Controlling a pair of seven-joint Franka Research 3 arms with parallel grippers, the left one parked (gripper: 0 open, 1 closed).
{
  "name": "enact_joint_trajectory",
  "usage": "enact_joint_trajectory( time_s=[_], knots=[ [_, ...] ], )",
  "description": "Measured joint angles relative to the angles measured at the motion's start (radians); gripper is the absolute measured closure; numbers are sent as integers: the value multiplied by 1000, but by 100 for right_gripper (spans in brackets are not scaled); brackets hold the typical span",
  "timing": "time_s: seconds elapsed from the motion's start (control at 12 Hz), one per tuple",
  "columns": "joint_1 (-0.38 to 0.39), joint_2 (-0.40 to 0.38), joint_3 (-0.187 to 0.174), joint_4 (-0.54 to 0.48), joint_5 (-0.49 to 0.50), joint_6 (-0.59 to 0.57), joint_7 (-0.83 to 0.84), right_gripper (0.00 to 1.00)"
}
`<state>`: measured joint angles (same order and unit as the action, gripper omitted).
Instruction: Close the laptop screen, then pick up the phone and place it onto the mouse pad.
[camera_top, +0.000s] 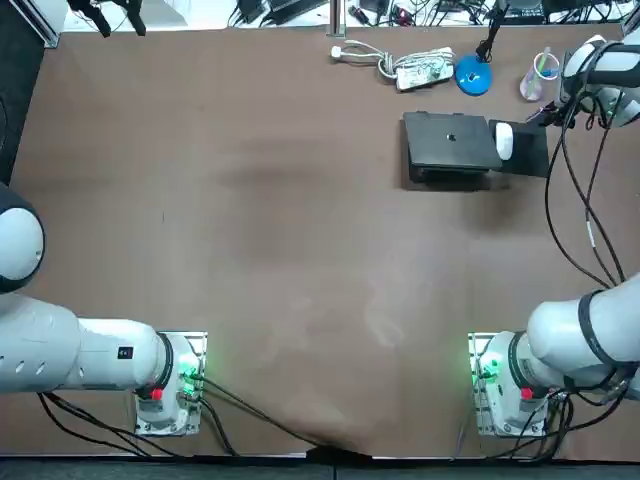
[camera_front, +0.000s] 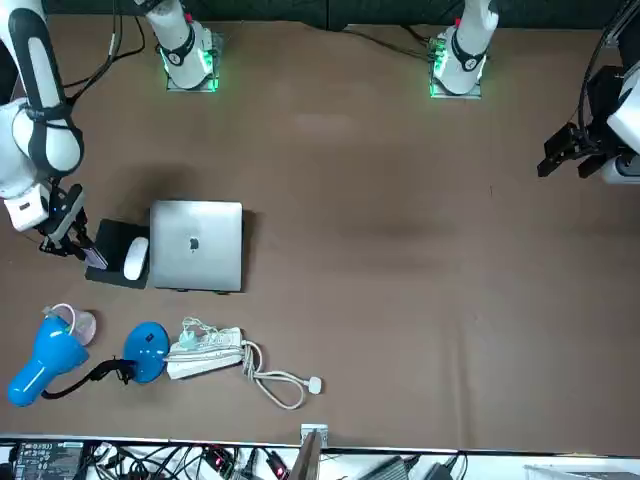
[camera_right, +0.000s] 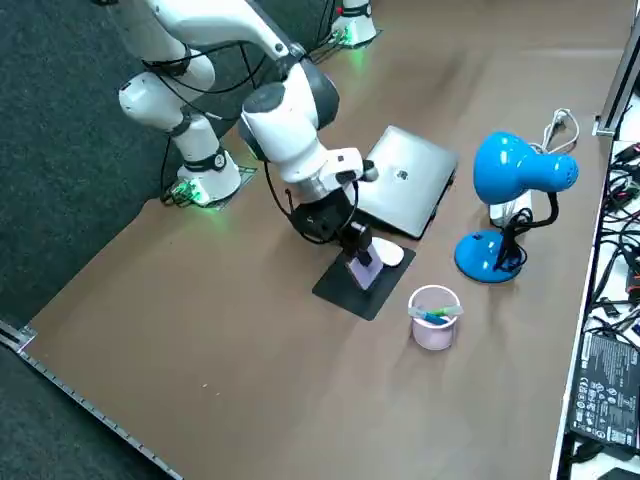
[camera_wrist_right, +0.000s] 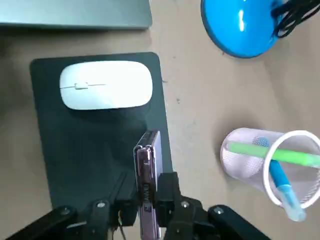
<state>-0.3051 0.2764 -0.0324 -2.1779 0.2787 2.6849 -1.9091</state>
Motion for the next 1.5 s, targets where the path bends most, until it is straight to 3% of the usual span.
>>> enact_joint_trajectory(
  time_s=[0.58,1.5],
  knots=[
    [1,76,0,5,8,119,36,78],
    [22,97,1,-6,10,134,65,78]
  ],
)
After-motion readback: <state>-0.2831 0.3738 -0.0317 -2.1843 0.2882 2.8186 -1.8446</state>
